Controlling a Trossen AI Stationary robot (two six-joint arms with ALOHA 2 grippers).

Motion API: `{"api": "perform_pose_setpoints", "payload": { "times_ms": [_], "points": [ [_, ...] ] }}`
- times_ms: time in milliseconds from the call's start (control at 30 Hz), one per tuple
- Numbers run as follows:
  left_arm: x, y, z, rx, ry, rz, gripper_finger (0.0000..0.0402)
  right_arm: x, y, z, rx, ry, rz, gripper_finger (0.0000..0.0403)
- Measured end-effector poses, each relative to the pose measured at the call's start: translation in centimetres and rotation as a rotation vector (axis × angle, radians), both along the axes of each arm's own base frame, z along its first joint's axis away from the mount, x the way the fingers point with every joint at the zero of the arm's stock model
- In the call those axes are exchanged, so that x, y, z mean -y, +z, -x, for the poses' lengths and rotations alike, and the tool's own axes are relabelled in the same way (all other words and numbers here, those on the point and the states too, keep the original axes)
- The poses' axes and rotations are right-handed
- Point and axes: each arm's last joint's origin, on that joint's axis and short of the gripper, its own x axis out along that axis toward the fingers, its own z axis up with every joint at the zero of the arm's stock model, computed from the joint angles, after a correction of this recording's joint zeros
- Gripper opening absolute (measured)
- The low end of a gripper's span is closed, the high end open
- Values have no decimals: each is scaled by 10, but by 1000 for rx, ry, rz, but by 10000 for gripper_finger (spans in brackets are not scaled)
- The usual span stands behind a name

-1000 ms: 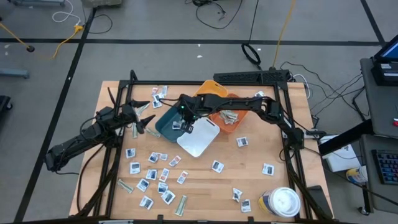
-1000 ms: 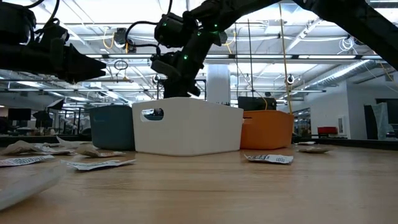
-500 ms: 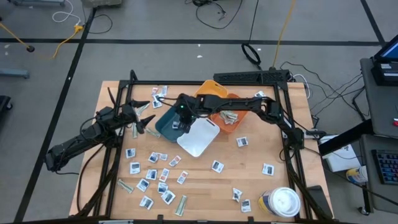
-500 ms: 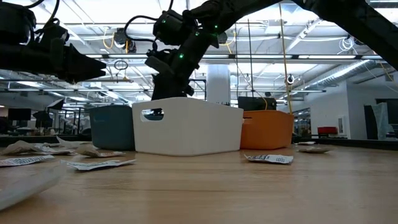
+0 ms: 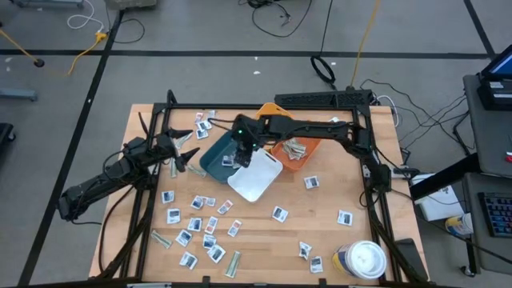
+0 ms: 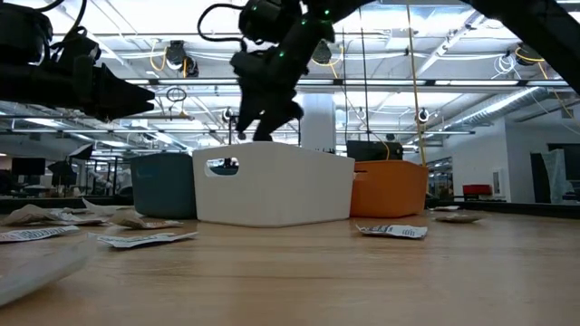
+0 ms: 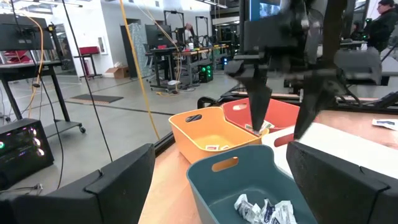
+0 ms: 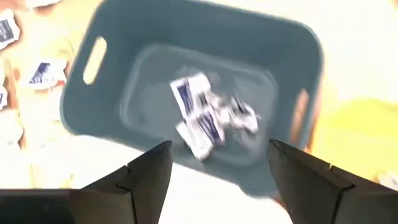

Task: Pick & Place First Aid Supplies
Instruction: Put the black towelette pack into the white bin

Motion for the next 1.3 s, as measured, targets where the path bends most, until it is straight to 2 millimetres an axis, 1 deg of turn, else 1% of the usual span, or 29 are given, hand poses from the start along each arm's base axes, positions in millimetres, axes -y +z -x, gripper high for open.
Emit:
{"api": "perform_pose_setpoints", "payload": {
  "times_ms": [233,333,400,500,633,800,967,1067,1167,1300],
  "points": [
    [0,0,0,0,0,0,367,-1,24,31,-132,-17,-29,258],
    [0,0,0,0,0,0,367,3,30,47,-211,-43,-50,258],
    [0,0,0,0,0,0,367,9,35,57,-249,-96,-75,258],
    [0,0,0,0,0,0,367,17,36,68,-312,-174,-114,258],
    [0,0,0,0,0,0,367,28,32,78,-397,-227,-146,258],
    [0,0,0,0,0,0,367,58,32,92,-413,-369,-175,256],
    [0,0,0,0,0,0,367,92,33,108,-440,-536,-73,249],
    [0,0,0,0,0,0,367,113,32,123,-471,-651,-52,244],
    [0,0,0,-1,0,0,367,133,33,139,-489,-726,-76,238],
    [0,0,0,0,0,0,367,155,40,167,-460,-881,-117,229]
  ]
}}
